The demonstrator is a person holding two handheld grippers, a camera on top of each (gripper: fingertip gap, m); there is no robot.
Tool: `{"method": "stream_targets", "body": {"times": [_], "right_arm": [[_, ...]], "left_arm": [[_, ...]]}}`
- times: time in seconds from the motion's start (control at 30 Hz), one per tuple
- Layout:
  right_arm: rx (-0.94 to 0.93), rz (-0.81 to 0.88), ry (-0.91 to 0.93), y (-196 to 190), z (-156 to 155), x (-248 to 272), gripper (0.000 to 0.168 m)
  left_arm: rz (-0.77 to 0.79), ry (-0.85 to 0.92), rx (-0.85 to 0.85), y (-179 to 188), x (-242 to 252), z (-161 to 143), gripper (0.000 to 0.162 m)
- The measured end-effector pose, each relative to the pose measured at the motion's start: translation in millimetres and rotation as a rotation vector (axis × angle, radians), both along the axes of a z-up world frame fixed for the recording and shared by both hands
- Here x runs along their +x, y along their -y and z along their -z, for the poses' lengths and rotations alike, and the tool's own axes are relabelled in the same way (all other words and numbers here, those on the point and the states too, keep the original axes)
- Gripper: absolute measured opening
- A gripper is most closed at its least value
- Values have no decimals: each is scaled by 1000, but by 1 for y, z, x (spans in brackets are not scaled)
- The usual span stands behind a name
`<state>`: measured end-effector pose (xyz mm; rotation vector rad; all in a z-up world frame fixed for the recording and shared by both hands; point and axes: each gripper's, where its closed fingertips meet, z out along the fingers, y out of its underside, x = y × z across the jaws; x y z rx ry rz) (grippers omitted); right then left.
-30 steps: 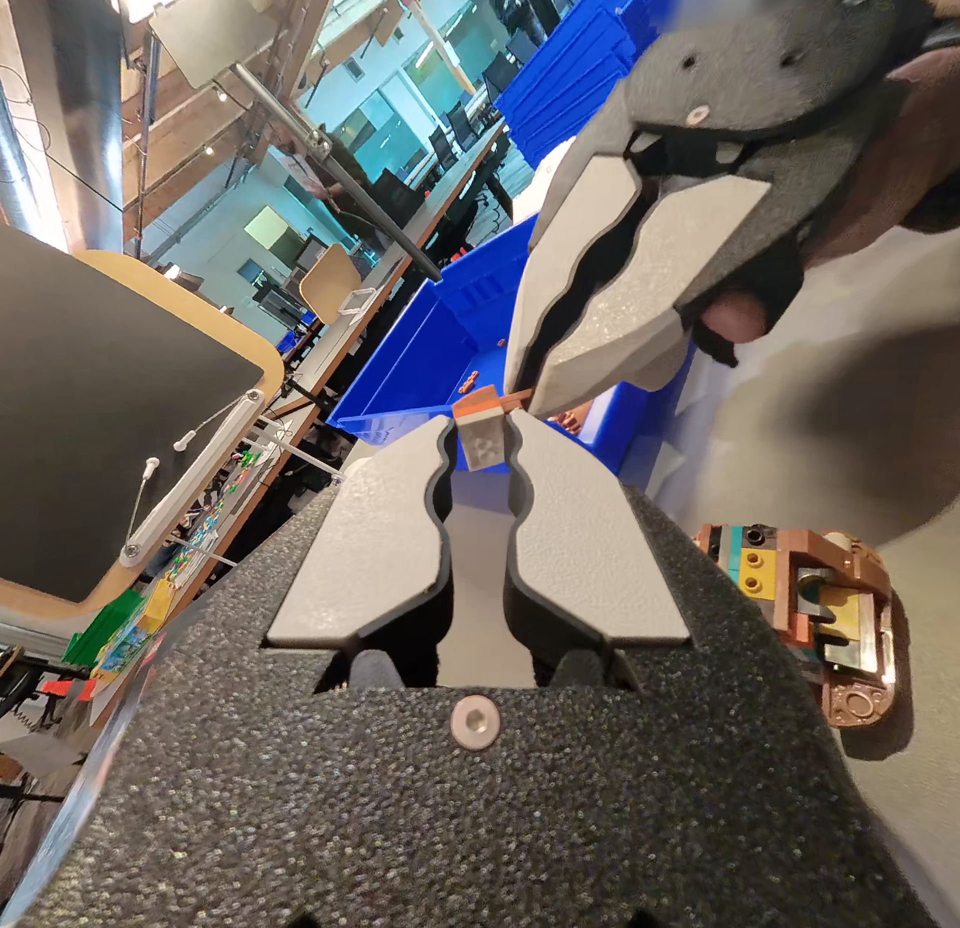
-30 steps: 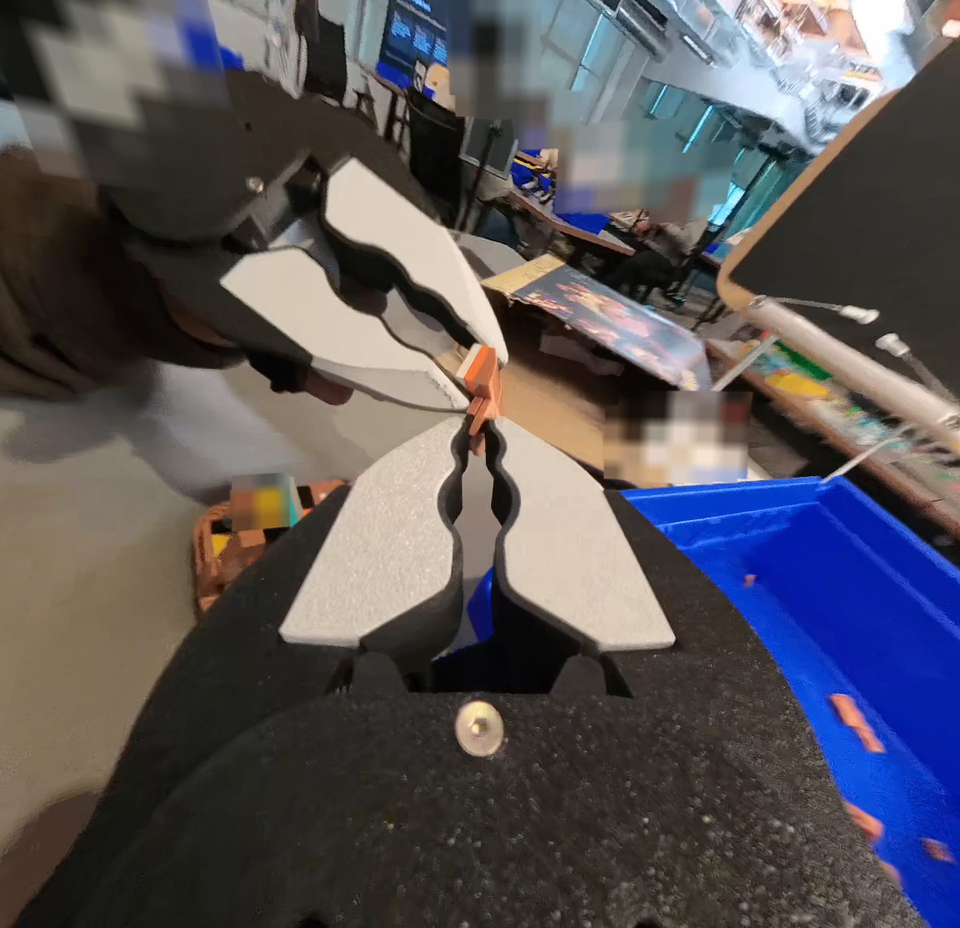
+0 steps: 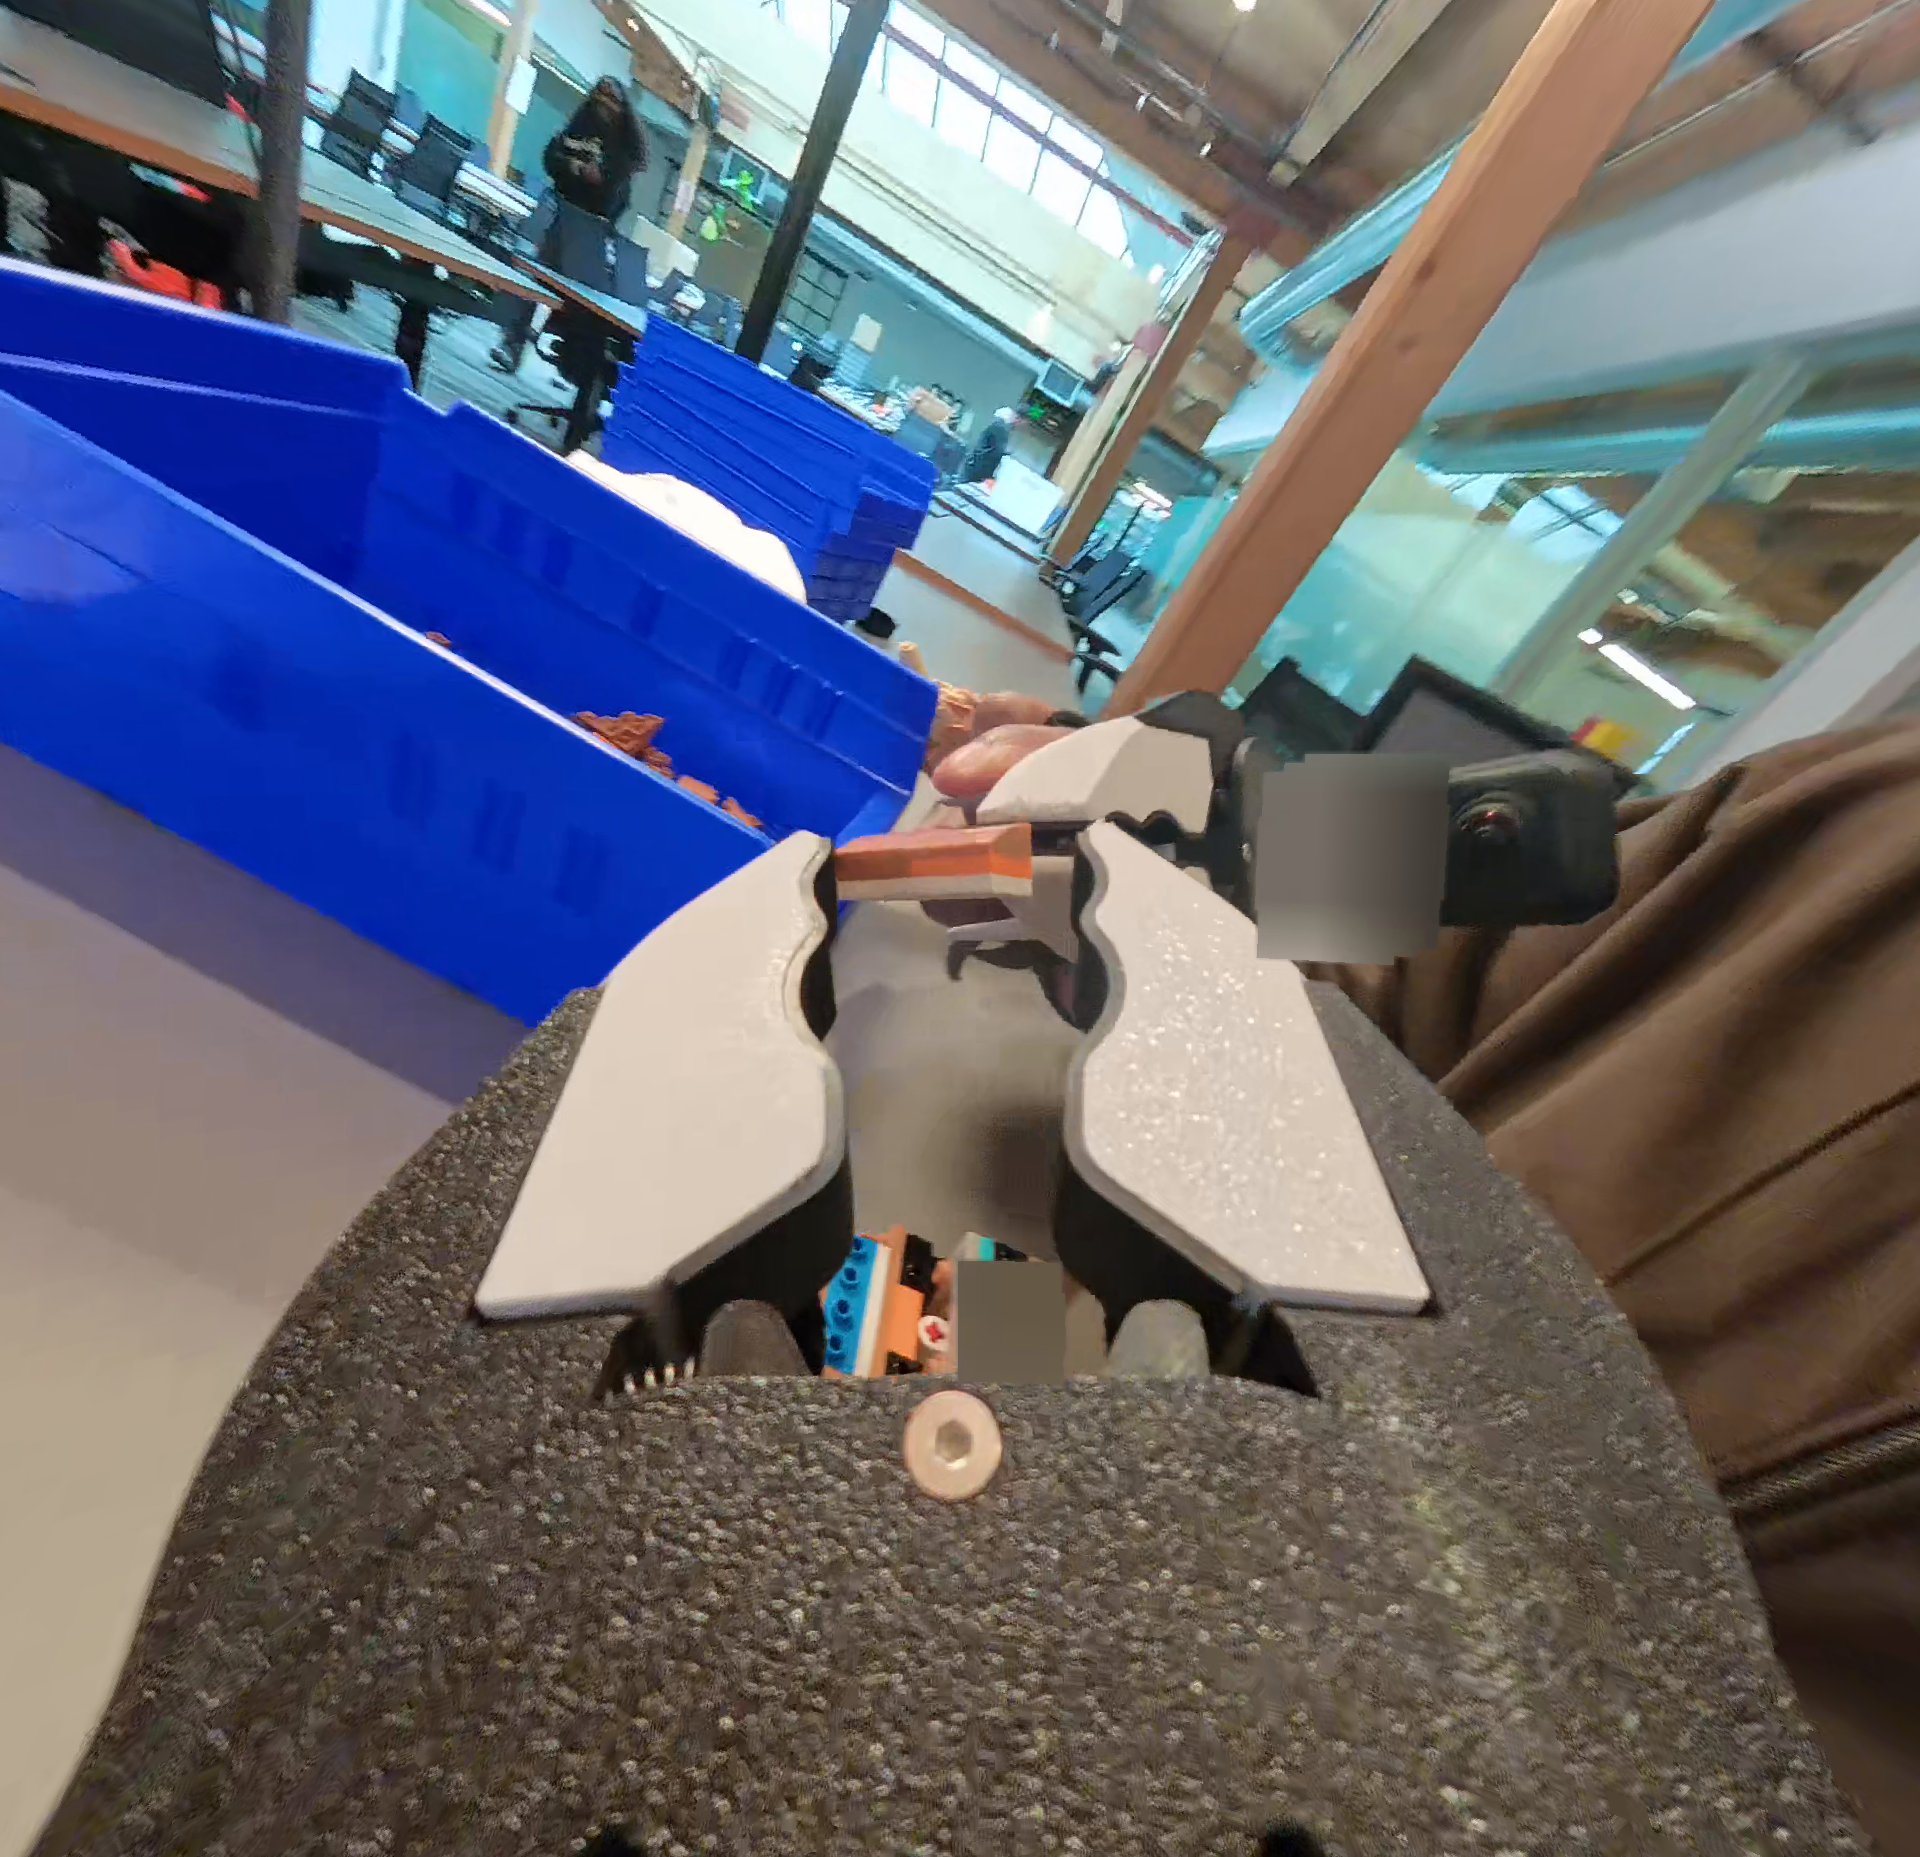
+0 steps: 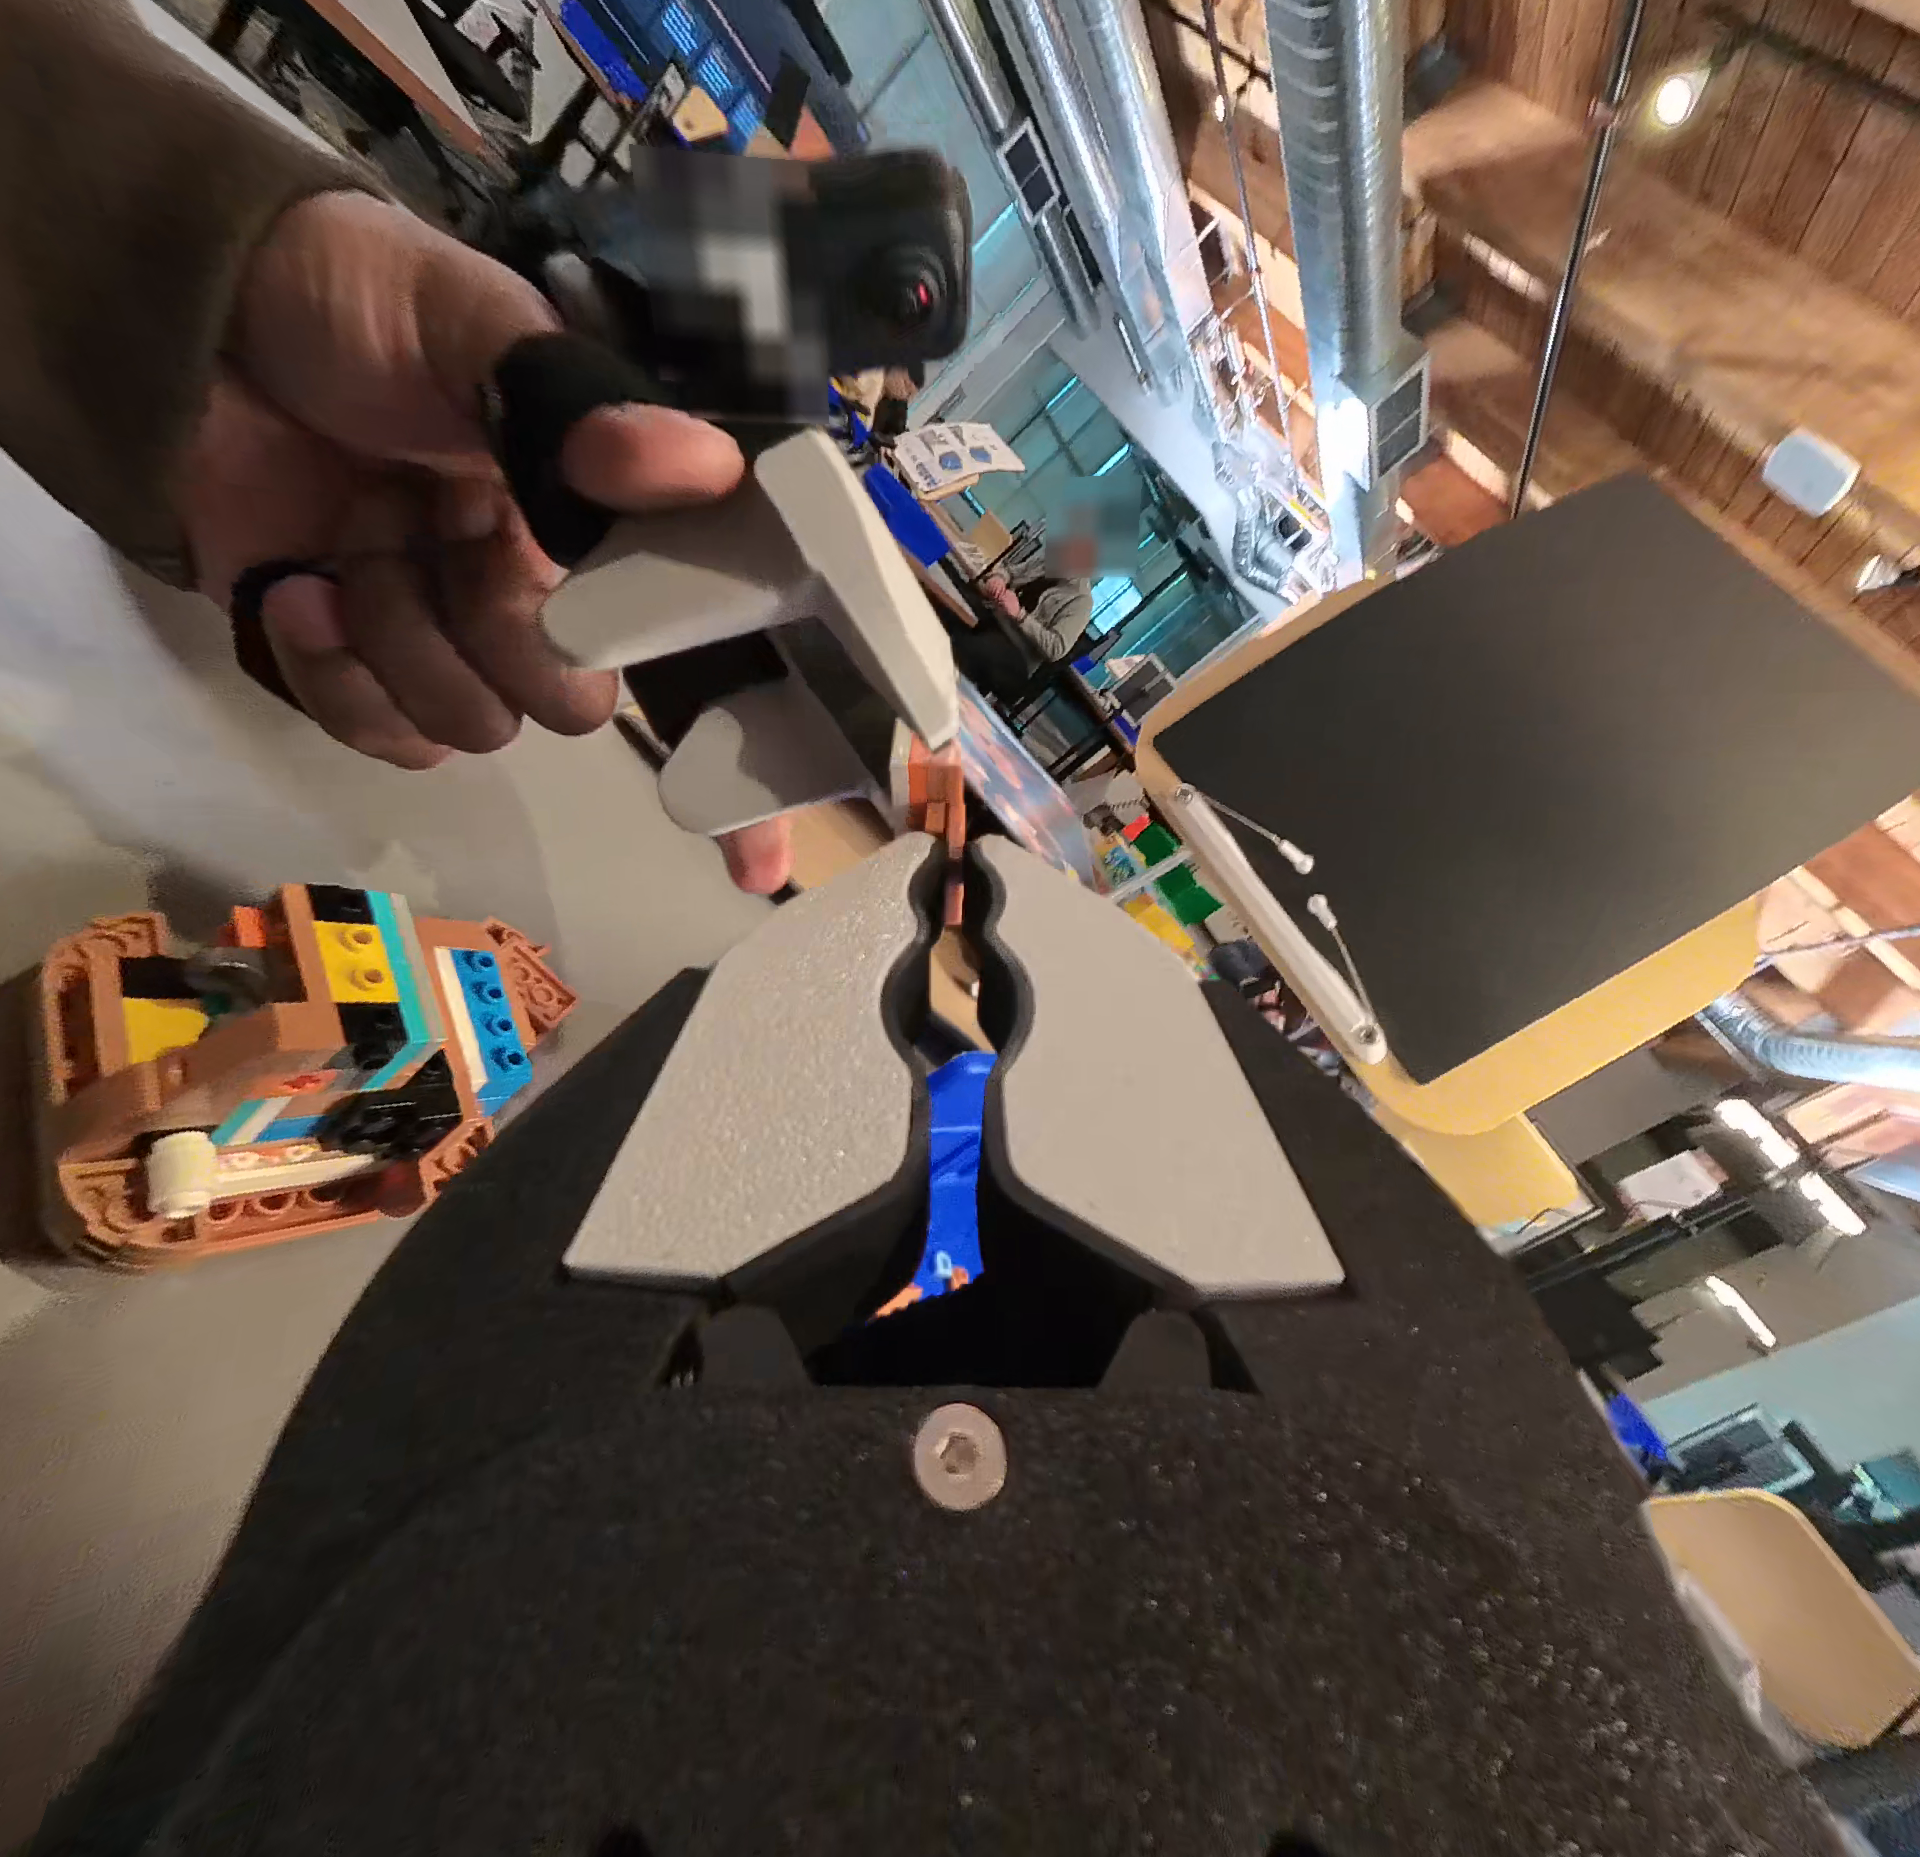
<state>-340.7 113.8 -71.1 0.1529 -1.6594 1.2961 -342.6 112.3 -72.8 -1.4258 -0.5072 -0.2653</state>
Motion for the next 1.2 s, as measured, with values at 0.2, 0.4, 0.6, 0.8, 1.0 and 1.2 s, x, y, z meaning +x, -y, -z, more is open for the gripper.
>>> {"method": "stream_targets", "body": {"times": [0.2, 0.4, 0.6, 0.8, 1.0, 1.2], "right_arm": [[1, -91, -72, 6, -5, 18, 2], [14, -120, -105, 8, -6, 25, 2], [76, -107, -139, 8, 0, 24, 2], [118, -118, -114, 9, 6, 25, 3], [48, -207, 149, 9, 11, 23, 5], [-142, -287, 441, 2, 0, 15, 2]], "left_arm": [[135, 91, 44, -4, 14, 1, 50], [258, 72, 72, -6, 32, 1, 37], [212, -26, 9, -6, 30, 6, 37], [197, -83, -77, -6, 30, 13, 37], [141, -232, -195, -5, 27, 20, 37], [114, -393, -275, -2, 28, 21, 37]]}}
